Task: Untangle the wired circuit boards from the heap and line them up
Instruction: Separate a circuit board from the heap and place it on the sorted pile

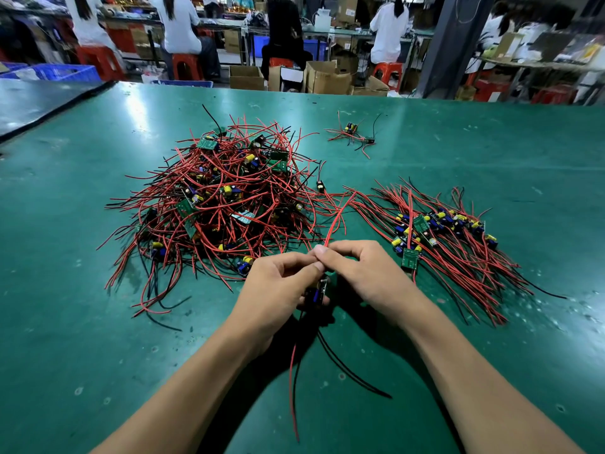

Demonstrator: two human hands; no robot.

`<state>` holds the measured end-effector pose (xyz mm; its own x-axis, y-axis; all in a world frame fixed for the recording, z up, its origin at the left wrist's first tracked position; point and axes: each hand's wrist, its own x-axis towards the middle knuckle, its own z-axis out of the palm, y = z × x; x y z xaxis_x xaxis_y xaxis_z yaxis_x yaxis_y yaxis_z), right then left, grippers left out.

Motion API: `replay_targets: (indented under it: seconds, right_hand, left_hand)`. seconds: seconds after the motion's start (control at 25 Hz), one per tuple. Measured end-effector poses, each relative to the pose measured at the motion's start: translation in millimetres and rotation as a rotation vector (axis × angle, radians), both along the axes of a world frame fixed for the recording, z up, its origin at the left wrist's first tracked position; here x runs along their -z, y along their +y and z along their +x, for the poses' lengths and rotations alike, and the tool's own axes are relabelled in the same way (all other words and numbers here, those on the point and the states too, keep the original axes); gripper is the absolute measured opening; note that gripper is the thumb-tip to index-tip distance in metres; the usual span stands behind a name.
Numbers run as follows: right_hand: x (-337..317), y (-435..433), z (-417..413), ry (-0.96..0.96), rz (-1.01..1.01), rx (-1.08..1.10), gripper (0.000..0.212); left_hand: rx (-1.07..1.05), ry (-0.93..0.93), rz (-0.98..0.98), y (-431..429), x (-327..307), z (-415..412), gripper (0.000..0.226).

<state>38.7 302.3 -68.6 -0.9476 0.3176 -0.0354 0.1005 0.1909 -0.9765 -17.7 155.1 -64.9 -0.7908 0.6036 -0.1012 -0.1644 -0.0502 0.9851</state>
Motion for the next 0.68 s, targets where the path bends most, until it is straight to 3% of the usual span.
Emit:
replay_targets:
  seconds: [0.16, 0.4, 0.68]
  right_hand:
    - [-3.1, 6.2, 3.3, -0.066, 0.045, -0.075, 0.037]
    - [2.4, 12.4, 0.5, -0.019, 0.035, 0.102, 0.026]
    - [-2.5, 16.5, -5.0, 0.145, -0.345, 0.379, 0.027]
  left_hand:
    - [-0.032, 0.141, -0.038, 1.6, 3.1, 2.3, 0.009]
    - [0.105, 0.046, -0.031, -1.8, 0.9, -3.3, 0.008]
    - [0.262, 0.057, -0.109, -6.5, -2.4, -6.0, 0.01]
